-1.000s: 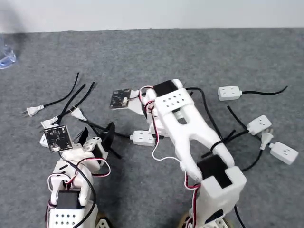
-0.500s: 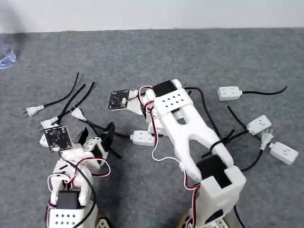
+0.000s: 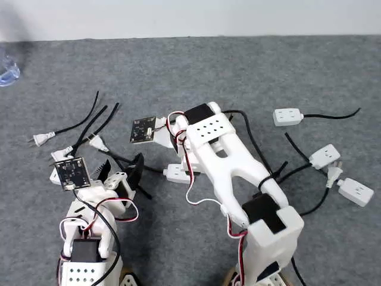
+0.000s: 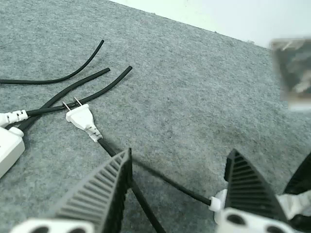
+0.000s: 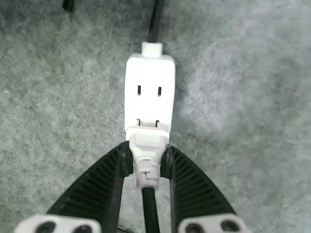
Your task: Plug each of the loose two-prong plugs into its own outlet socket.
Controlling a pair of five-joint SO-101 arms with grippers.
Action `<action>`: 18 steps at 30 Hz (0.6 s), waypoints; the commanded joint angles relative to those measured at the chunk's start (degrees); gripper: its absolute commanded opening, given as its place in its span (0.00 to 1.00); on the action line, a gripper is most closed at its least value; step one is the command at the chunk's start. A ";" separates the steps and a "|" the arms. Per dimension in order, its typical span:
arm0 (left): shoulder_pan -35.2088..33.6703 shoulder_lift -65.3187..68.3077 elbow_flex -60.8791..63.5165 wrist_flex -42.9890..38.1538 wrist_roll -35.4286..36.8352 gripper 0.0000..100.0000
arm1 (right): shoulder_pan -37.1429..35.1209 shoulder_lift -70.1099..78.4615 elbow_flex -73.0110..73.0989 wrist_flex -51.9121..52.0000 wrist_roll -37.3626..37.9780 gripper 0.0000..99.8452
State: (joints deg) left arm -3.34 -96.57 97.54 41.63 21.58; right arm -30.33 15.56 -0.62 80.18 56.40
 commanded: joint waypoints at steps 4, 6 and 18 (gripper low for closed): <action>0.26 -0.44 -0.66 0.35 -0.18 0.29 | -0.22 4.97 -0.88 -1.98 0.26 0.01; 0.26 -0.44 -0.66 0.35 -0.18 0.29 | -0.57 5.93 -0.88 -2.86 0.18 0.01; 0.18 -0.44 -0.66 0.35 -0.18 0.29 | -1.36 6.11 -0.97 -1.63 -2.02 0.04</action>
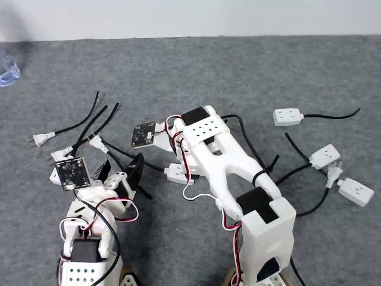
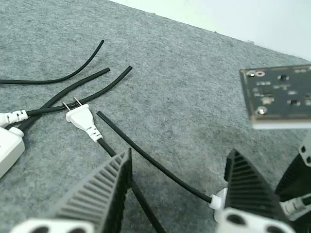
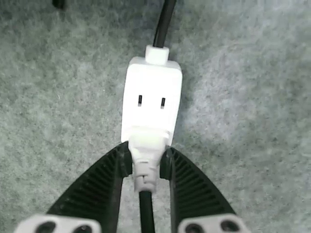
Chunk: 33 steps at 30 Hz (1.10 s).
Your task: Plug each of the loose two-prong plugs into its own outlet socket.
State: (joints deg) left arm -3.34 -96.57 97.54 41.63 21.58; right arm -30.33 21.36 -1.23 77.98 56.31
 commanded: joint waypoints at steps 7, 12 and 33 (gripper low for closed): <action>0.09 -0.44 -0.66 0.18 -0.18 0.29 | -1.89 -0.66 -0.53 1.36 -3.52 0.38; 0.26 -0.44 -0.66 0.00 -0.18 0.29 | -5.14 -8.57 -5.19 7.08 -3.43 0.41; -0.09 -0.09 -0.66 -0.53 -8.00 0.29 | 0.31 -45.85 -31.65 24.92 -19.43 0.41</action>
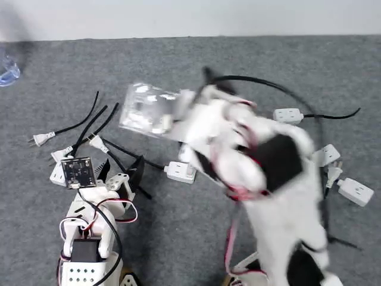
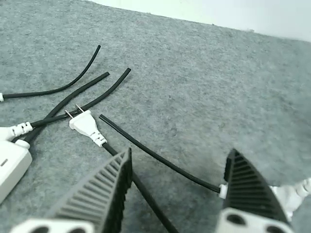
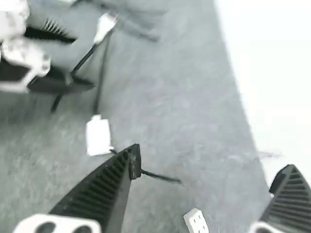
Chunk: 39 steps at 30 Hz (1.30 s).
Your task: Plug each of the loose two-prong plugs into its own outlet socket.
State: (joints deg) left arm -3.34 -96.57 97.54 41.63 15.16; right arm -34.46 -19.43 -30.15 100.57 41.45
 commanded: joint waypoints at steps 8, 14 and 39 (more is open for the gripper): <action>-2.46 -0.44 -0.66 0.70 -4.84 0.29 | 25.80 -20.09 9.32 2.33 -21.36 0.41; -3.16 -0.44 -0.66 2.81 -8.70 0.29 | 28.79 -36.09 36.66 0.84 -21.63 0.41; -2.81 0.09 -21.76 25.23 -29.45 0.29 | 29.05 -66.68 120.35 -49.89 -21.54 0.41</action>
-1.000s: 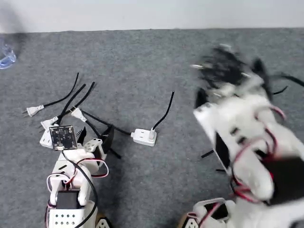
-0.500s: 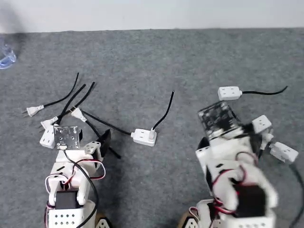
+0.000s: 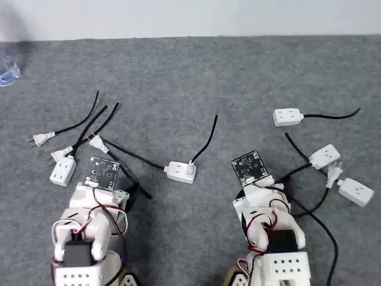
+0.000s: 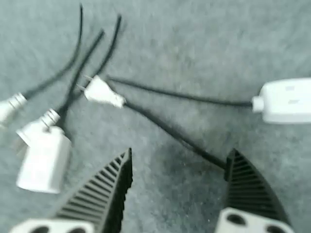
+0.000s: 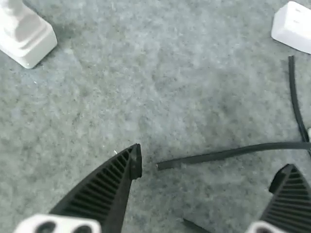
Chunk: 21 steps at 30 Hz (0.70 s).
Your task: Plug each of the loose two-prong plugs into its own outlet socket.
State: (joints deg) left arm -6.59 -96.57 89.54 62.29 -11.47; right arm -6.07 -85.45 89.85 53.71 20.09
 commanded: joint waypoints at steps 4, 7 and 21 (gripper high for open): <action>0.44 0.18 -27.65 5.10 -10.29 0.29 | 0.57 -0.75 3.60 -6.64 2.99 0.41; 0.44 1.93 -36.26 5.36 -13.89 0.29 | 0.40 -0.75 4.57 -8.22 3.60 0.41; 16.18 72.79 -97.10 36.75 -37.45 0.29 | 0.75 -0.75 6.51 -11.82 3.78 0.41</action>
State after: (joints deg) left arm 4.31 -50.42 11.30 86.64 -43.74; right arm -6.07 -85.63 95.74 43.52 23.25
